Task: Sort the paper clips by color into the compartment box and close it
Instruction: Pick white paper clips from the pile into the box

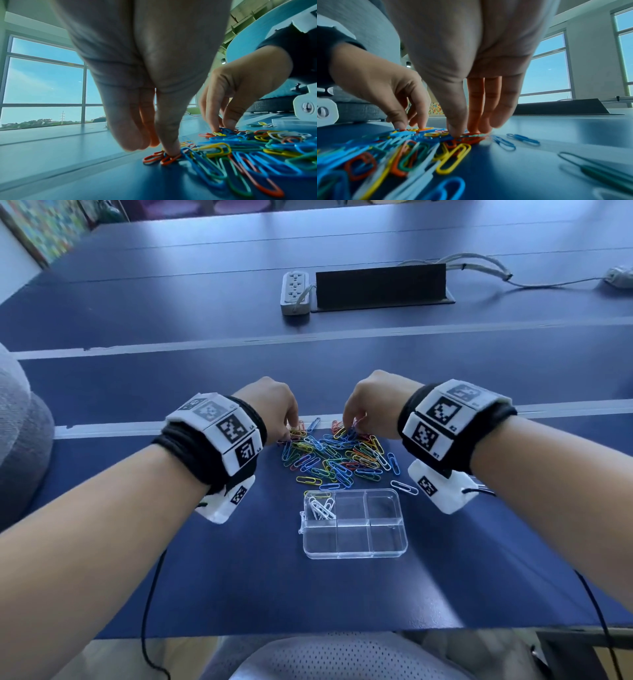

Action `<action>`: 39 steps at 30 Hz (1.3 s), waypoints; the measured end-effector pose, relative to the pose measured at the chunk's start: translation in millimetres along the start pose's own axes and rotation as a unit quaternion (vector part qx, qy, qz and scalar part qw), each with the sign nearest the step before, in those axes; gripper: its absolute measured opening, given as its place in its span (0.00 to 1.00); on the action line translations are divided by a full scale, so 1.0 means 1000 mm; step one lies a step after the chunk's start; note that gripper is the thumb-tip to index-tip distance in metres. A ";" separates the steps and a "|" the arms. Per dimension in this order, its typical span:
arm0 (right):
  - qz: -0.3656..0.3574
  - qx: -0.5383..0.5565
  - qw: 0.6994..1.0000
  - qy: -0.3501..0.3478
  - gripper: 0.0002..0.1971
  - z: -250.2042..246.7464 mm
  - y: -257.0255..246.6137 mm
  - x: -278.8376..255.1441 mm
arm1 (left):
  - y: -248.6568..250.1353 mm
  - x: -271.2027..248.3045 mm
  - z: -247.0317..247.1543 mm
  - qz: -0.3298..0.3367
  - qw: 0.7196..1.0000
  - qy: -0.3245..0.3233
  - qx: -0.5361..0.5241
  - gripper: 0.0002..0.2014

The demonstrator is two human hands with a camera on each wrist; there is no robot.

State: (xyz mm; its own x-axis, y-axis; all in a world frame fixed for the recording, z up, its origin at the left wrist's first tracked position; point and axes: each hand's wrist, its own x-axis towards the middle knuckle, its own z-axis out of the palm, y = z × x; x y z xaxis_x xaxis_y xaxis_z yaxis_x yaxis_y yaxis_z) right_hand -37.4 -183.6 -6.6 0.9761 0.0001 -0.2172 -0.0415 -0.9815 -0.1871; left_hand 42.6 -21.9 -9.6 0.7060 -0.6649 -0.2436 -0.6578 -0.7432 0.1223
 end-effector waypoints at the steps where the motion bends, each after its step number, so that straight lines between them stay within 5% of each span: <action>1: -0.002 -0.004 1.000 -0.003 0.12 0.001 0.001 0.001 | -0.001 0.000 0.000 -0.001 1.000 -0.001 0.000 0.09; 11: -0.006 -0.002 1.000 0.002 0.08 0.001 0.007 0.001 | -0.002 -0.006 -0.003 0.009 1.000 0.010 -0.023 0.02; 17: 0.023 0.129 0.991 0.033 0.12 -0.002 0.012 -0.006 | -0.004 -0.014 -0.005 -0.007 0.985 -0.004 -0.174 0.05; 24: 0.096 0.391 0.915 -0.026 0.11 -0.005 0.008 -0.007 | -0.010 -0.015 -0.002 -0.037 0.947 -0.025 -0.319 0.09; 33: 0.127 0.322 0.938 -0.029 0.10 -0.007 -0.007 0.004 | -0.012 -0.004 0.004 -0.111 0.929 -0.015 -0.352 0.13; 36: 0.091 0.177 0.980 -0.005 0.05 -0.008 -0.009 0.001 | -0.010 0.000 0.006 -0.110 0.962 0.001 -0.250 0.05; 39: 0.072 0.092 0.993 0.010 0.07 -0.006 -0.008 0.002 | -0.008 0.000 0.006 -0.081 0.986 0.030 -0.141 0.10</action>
State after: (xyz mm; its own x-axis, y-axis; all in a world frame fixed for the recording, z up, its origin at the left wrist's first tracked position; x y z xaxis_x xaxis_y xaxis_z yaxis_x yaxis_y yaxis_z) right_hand -33.9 -176.9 0.6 0.9609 -0.1437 -0.2365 -0.2181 -0.9193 -0.3275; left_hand 46.2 -16.2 -16.4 0.8151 -0.5332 -0.2263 -0.4427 -0.8254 0.3504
